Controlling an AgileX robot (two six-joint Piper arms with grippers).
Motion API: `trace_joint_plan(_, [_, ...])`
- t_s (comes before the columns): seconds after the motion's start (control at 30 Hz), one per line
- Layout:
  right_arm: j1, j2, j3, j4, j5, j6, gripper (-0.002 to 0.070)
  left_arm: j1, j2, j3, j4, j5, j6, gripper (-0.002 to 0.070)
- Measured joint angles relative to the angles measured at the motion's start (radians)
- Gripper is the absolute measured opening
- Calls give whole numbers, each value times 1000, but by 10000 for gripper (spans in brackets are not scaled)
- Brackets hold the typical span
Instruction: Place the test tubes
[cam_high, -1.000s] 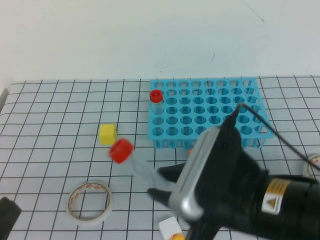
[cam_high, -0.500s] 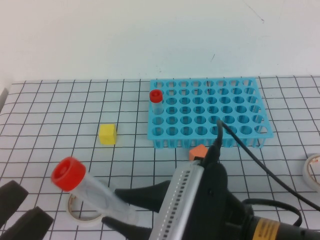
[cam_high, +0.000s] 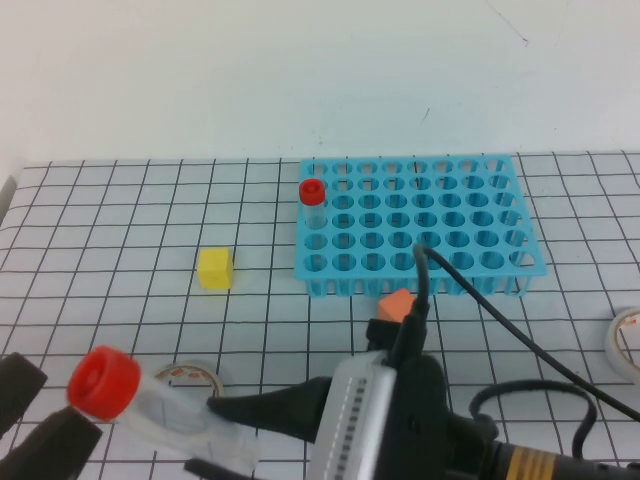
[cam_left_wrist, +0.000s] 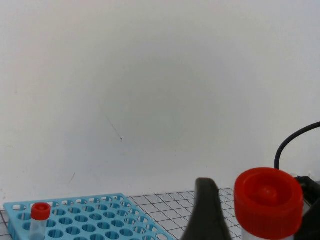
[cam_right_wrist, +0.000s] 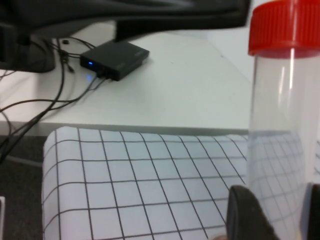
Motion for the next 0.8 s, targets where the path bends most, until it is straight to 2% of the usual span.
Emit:
trace_joint_plan(0.2, [0, 17, 0, -295, -84, 190, 230, 0, 0, 0, 0, 43, 0, 447])
trace_joint_plan(0.4, [0, 76, 0, -399, -169, 282, 230, 0, 0, 0, 0, 6, 0, 441])
trace_joint_plan(0.53, [0, 104, 0, -413, -171, 298, 230, 0, 0, 0, 0, -13, 1, 382])
trace_joint_plan(0.67, [0, 106, 0, -416, -176, 300, 230, 0, 0, 0, -5, -6, 5, 250])
trace_joint_plan(0.8, [0, 106, 0, -416, -178, 298, 230, 0, 0, 0, -8, -5, 5, 253])
